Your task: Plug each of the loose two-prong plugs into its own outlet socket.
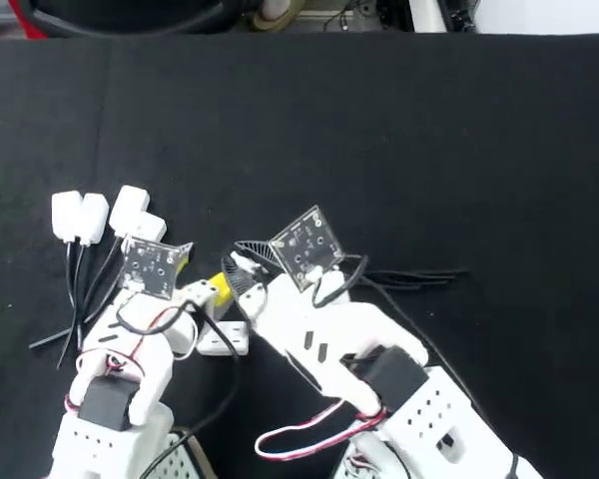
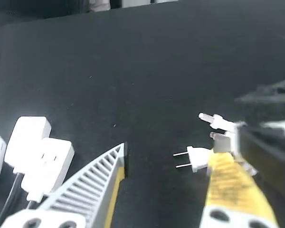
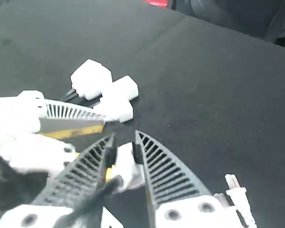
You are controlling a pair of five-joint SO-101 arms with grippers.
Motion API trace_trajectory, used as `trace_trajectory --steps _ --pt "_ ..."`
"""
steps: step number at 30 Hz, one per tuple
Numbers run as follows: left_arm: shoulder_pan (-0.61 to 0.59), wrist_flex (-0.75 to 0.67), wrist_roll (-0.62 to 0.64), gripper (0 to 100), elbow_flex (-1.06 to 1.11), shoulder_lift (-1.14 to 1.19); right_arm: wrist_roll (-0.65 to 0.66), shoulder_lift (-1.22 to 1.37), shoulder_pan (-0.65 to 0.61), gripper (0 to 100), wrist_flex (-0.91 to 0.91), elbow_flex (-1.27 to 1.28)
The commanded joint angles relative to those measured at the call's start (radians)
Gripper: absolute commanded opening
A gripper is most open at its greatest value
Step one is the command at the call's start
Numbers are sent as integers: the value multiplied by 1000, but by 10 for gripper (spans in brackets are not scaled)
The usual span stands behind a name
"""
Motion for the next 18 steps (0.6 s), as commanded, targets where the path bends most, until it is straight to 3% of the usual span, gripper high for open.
trace_trajectory --steps 1,11,15,18 --pt "-64 -40 55 277 -36 -8 -5 13 -21 11 0 8" --pt "-116 -31 58 275 -64 -8 -2 15 -18 11 44 1" --pt "-87 129 40 278 -120 -8 -2 15 35 11 43 -5" --pt "-125 203 -69 276 -120 -8 0 15 157 11 92 -15"
